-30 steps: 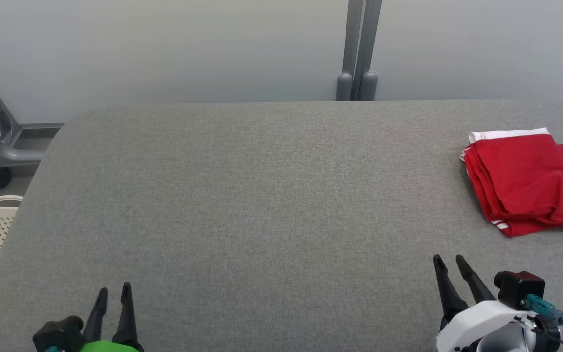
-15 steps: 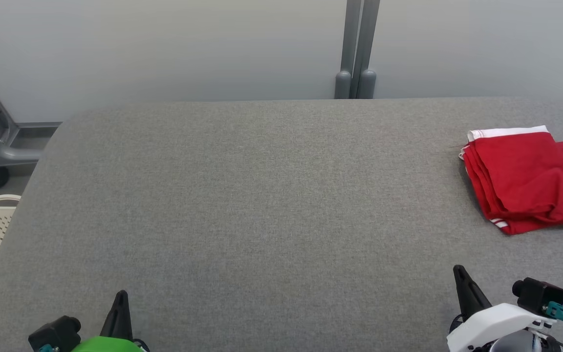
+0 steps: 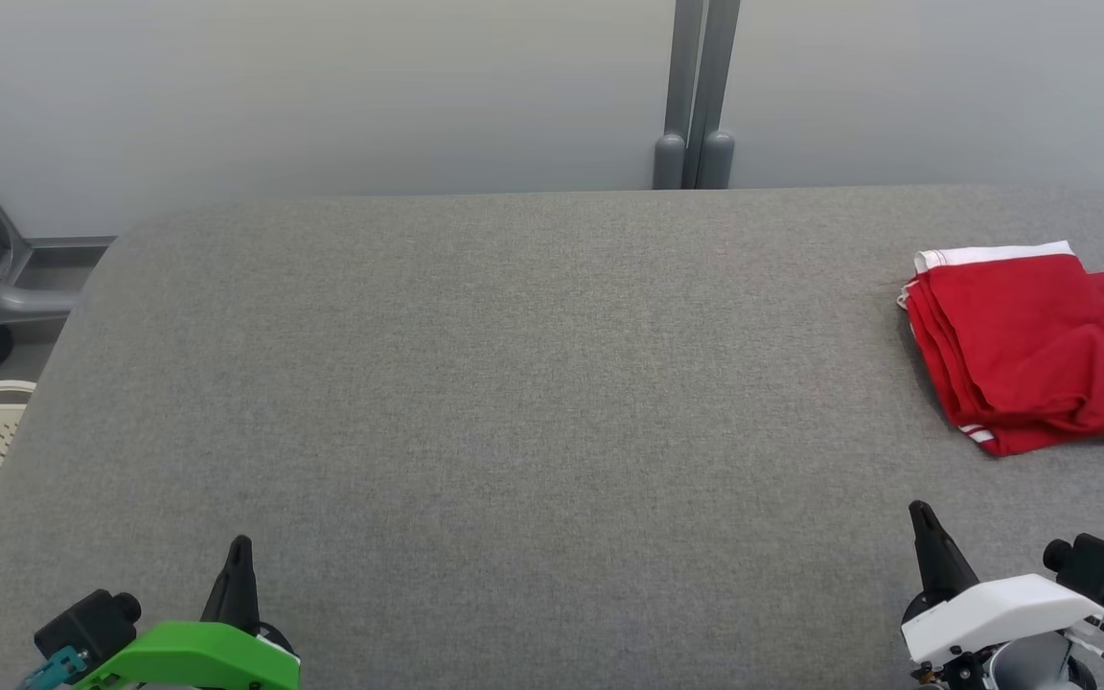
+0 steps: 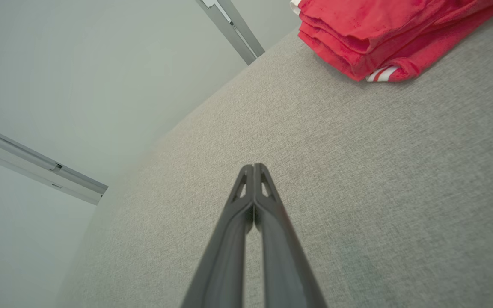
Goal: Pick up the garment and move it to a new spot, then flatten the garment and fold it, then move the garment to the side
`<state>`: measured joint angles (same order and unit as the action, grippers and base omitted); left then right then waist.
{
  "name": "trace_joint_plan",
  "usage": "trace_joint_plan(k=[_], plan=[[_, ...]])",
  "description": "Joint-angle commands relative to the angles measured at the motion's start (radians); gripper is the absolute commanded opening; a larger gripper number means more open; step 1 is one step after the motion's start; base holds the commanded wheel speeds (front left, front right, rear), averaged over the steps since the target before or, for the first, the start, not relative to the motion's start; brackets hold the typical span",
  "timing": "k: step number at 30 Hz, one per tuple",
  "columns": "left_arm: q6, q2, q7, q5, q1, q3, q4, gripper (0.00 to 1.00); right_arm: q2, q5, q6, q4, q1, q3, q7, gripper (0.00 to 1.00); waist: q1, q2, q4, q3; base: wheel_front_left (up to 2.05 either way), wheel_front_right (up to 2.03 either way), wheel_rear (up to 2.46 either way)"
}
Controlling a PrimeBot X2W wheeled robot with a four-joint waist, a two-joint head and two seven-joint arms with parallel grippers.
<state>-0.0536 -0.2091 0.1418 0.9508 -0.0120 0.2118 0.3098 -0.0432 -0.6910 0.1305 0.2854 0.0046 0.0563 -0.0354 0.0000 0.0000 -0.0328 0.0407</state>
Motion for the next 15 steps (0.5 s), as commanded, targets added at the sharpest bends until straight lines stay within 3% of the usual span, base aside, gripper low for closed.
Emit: trace_joint_plan(k=[1,15], plan=[[0.012,0.0,-0.01,0.035,-0.039,-0.018,-0.006,0.0,-0.004,-0.046,0.0,-0.019,-0.03,0.011,0.008,0.0,0.0,0.0,0.001,-0.001,0.0,0.0,0.0],[0.048,0.033,-0.054,0.167,-0.08,-0.061,0.006,0.0,-0.005,-0.224,0.0,-0.025,-0.049,0.044,0.043,0.0,0.0,0.0,0.005,-0.007,0.0,0.0,0.0]])
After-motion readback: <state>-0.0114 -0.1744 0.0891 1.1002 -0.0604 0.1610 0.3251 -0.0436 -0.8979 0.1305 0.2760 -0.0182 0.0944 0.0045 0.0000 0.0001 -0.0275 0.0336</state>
